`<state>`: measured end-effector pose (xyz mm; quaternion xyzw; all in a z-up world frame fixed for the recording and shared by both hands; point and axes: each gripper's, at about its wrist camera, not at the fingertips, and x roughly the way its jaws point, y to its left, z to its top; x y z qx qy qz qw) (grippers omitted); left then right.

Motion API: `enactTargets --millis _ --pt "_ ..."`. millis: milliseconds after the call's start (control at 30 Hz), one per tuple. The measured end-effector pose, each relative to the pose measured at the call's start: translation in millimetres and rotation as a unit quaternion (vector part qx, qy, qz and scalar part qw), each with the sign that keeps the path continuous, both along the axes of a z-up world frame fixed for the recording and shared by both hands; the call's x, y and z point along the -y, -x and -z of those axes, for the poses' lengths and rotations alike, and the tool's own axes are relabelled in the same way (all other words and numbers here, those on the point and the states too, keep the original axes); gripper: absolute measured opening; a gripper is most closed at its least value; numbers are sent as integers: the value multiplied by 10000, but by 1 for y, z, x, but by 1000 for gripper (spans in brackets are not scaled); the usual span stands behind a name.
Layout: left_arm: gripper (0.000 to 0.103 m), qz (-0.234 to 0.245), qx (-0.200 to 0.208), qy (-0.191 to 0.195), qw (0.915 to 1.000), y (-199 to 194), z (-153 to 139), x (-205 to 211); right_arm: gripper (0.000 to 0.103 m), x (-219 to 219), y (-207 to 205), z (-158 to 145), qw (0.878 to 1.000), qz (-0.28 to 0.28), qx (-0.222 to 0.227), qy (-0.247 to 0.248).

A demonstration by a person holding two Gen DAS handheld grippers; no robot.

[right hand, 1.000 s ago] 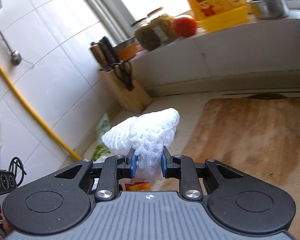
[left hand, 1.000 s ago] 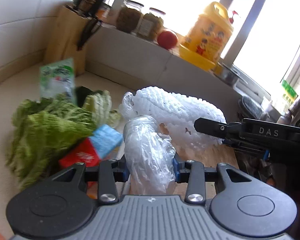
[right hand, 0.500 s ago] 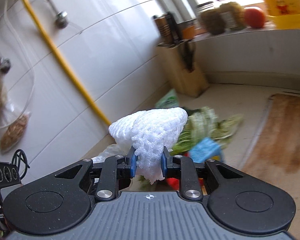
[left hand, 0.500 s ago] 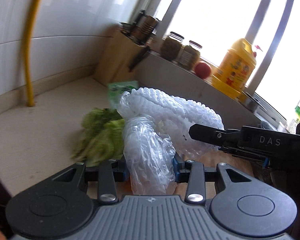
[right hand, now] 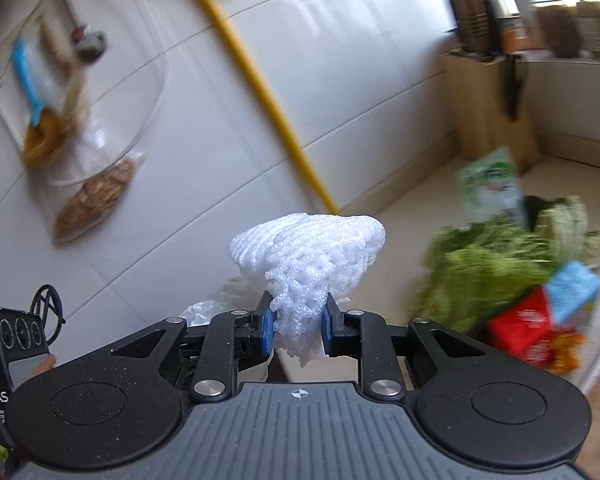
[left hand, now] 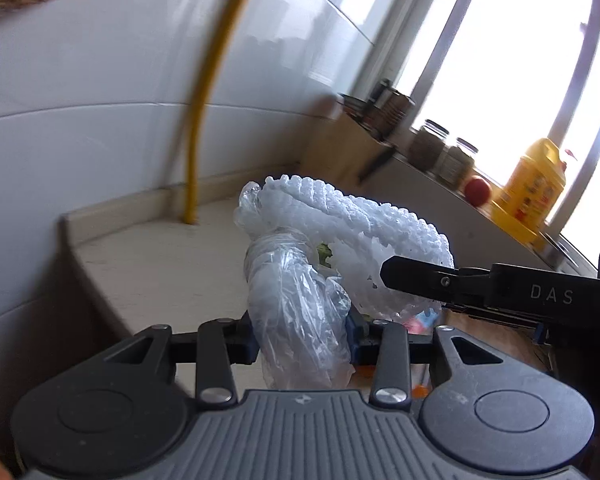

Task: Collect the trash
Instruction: 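Lift the plastic bag and foam net with both tools toward the bin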

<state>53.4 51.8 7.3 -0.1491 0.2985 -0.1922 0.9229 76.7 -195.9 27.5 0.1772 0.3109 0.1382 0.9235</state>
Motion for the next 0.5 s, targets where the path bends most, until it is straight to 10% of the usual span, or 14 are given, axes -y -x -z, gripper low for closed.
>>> enactTargets --millis 500 --pt "36 -1053 -135 -15 9944 35 11 -88 29 -104 -25 16 9929 -1170 -212 -40"
